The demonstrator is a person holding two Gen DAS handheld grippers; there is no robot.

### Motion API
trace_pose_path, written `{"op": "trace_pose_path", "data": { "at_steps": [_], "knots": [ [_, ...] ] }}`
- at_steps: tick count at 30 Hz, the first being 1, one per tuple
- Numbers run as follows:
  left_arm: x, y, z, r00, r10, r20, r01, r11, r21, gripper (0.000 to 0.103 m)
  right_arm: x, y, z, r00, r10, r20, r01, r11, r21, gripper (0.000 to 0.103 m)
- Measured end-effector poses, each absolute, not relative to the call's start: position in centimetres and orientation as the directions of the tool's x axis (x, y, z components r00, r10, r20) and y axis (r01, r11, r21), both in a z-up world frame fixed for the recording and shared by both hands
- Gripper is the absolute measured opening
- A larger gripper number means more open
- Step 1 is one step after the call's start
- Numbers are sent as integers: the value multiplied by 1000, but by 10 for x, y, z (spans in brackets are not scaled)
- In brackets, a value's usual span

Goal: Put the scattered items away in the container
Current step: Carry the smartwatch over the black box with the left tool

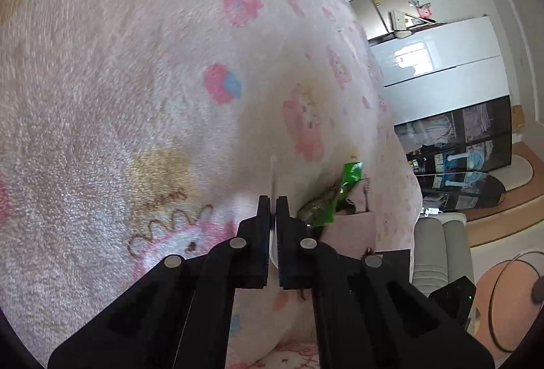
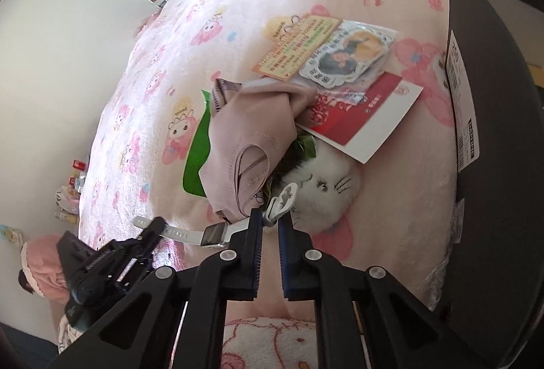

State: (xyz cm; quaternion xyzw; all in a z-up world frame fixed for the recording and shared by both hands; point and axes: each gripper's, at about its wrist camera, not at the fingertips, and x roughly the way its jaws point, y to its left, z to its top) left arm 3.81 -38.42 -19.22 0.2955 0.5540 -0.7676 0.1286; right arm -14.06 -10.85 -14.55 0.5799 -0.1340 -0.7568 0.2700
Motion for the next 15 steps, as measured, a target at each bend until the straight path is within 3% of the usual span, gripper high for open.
{"op": "trace_pose_path", "data": {
  "at_steps": [9, 15],
  "knots": [
    [33, -349, -120, -830, 193, -524, 378, -496, -782, 1, -135, -92, -102, -236, -633, -738, 290, -770, 568, 6],
    [9, -297, -78, -833, 328, -447, 213, -554, -805, 1, -126, -44, -59, -322, -643, -695, 300, -765, 569, 6]
  ]
}}
